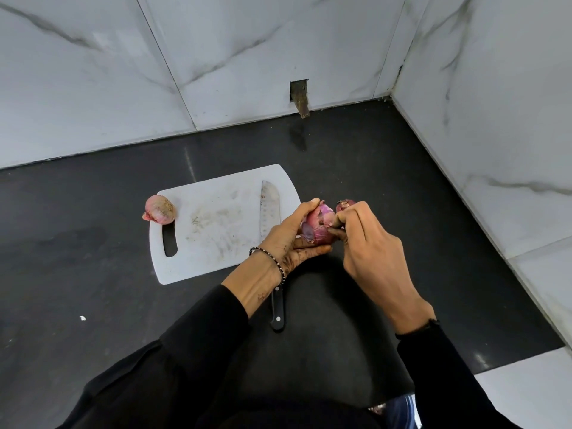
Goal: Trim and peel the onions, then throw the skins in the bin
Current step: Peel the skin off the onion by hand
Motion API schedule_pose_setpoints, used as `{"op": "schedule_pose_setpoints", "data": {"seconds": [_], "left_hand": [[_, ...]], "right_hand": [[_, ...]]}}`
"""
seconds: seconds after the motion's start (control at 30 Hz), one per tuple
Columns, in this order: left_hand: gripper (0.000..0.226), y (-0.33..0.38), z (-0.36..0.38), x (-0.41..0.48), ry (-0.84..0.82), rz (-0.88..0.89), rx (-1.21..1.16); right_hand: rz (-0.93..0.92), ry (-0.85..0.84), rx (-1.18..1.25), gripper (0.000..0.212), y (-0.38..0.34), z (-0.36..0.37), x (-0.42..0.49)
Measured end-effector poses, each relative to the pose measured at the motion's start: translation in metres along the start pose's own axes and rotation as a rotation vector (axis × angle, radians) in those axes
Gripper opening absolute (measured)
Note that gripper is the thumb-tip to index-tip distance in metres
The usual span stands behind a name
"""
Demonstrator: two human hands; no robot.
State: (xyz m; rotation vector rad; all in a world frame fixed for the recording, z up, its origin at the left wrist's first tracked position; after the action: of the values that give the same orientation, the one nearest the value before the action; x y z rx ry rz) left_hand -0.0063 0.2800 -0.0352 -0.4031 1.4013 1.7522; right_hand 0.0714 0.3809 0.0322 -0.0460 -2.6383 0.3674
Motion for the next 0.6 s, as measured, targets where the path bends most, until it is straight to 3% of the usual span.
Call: {"op": "schedule_pose_setpoints", "data": {"seconds": [0.23,0.47,0.6], "left_hand": [[0.028,0.003,-0.001,0.003,0.009,-0.003,-0.018],[0.029,-0.002,0.0,0.004,0.055,-0.024,-0.107],[0.036,0.0,-0.002,0.004,0.101,-0.024,-0.214]], "right_hand": [[0.01,-0.086,0.063,0.009,0.002,0.009,-0.009],[0.036,-0.113,0.111,0.017,0.004,0.008,-0.011],[0.067,-0.103,0.175,0.006,0.007,0.003,-0.016]]}}
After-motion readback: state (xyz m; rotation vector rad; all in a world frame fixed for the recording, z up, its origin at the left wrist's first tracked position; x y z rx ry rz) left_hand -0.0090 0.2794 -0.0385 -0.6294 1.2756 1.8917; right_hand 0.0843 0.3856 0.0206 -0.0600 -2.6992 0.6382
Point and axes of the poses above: each hand's wrist, its own x-axis towards the middle knuckle, its own z-axis out of the palm, y = z × x, the point moved 7 cm from there along x, towards the middle knuckle
